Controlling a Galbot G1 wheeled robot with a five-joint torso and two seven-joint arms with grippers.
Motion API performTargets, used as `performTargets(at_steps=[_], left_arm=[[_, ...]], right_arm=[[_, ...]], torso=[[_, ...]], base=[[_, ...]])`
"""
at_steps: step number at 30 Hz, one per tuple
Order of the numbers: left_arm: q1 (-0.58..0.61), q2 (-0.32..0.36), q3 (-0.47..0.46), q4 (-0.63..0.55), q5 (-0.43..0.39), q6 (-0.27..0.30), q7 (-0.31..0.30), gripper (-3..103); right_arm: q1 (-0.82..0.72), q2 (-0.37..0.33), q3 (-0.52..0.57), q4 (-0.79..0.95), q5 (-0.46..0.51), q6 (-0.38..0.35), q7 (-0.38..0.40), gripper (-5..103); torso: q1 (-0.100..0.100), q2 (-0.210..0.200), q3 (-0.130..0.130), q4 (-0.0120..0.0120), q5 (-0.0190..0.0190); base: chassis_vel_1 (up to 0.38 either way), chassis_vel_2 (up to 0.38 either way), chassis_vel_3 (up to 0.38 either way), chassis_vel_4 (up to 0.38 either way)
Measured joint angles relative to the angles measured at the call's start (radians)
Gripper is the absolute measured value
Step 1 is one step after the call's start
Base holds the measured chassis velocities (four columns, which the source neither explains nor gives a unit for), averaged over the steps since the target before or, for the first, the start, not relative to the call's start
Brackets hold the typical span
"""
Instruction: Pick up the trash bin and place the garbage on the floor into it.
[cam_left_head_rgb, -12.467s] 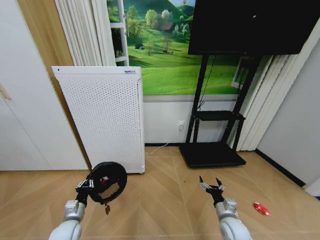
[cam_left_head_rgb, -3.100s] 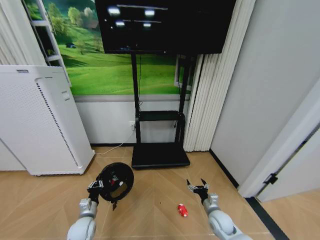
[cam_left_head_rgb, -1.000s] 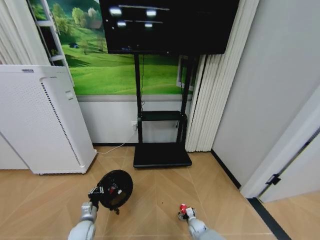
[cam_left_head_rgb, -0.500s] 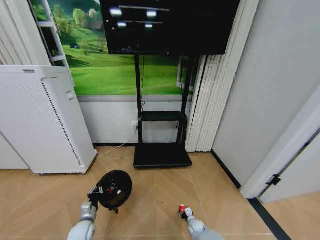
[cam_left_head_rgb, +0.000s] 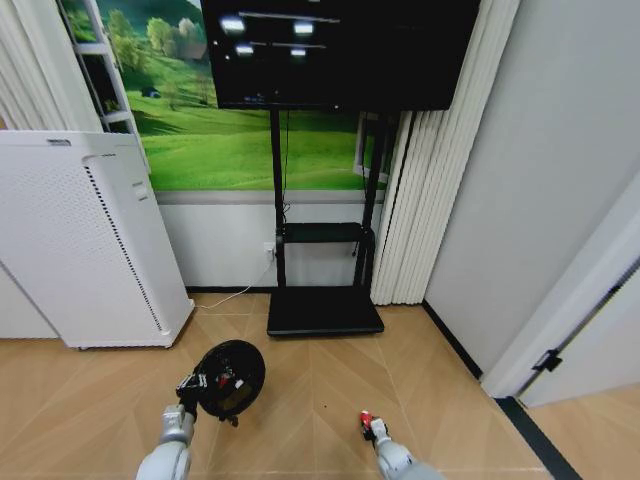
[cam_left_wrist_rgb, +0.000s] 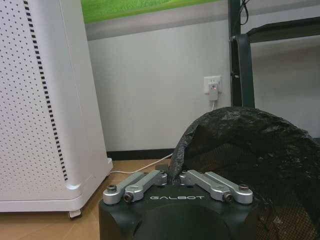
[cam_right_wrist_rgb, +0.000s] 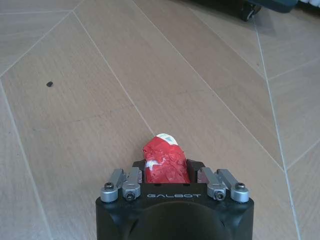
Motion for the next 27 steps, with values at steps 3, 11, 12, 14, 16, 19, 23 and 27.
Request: performTargets(at_steps=[3,11,12,14,16,19,23,27], left_arm=[[-0.001,0.0,0.001,0.0,0.001,0.0,0.0,4],[-0.01,-0.007,0.027,0.001,0.012,0.0,0.001,4],[-0.01,-0.007,0.027,0.001,0.012,0.0,0.001,4],[-0.01,-0.014,0.039,0.002,0.019,-0.001,0.001,4],[-0.01,-0.019,0.044,0.002,0.025,-0.002,0.001,4],[-0.009,-0.024,0.051,0.0,0.029,-0.002,0.001,4],[-0.007,-0.021,0.052,-0.008,0.03,-0.002,0.0,4],[-0.003,-0.02,0.051,-0.013,0.031,-0.002,0.0,4]], right_arm=[[-0.021,-0.038,0.002,0.078,0.041,-0.028,0.019,41],[-0.084,-0.164,0.033,0.368,0.155,-0.109,0.109,14],[-0.084,-0.164,0.033,0.368,0.155,-0.109,0.109,14],[-0.103,-0.191,0.042,0.433,0.176,-0.125,0.124,4],[-0.114,-0.197,0.047,0.443,0.173,-0.125,0.127,2],[-0.126,-0.198,0.06,0.437,0.162,-0.119,0.127,1],[-0.136,-0.199,0.071,0.425,0.141,-0.112,0.128,0],[-0.133,-0.195,0.071,0.407,0.13,-0.114,0.133,0]], torso=[[0.0,0.0,0.0,-0.0004,0.0001],[0.0,0.0,0.0,-0.0001,-0.0004],[0.0,0.0,0.0,-0.0001,-0.0004],[0.0,0.0,0.0,-0.0001,-0.001],[0.0,0.0,0.0,-0.0001,-0.0008],[0.0,0.0,0.0,-0.0001,-0.0006],[0.0,0.0,0.0,-0.0001,-0.0006],[0.0,0.0,0.0,-0.0002,-0.0008]], base=[[0.0,0.0,0.0,0.0],[0.0,0.0,0.0,0.0],[0.0,0.0,0.0,0.0],[0.0,0.0,0.0,0.0],[0.0,0.0,0.0,0.0],[0.0,0.0,0.0,0.0],[0.0,0.0,0.0,0.0],[0.0,0.0,0.0,0.0]])
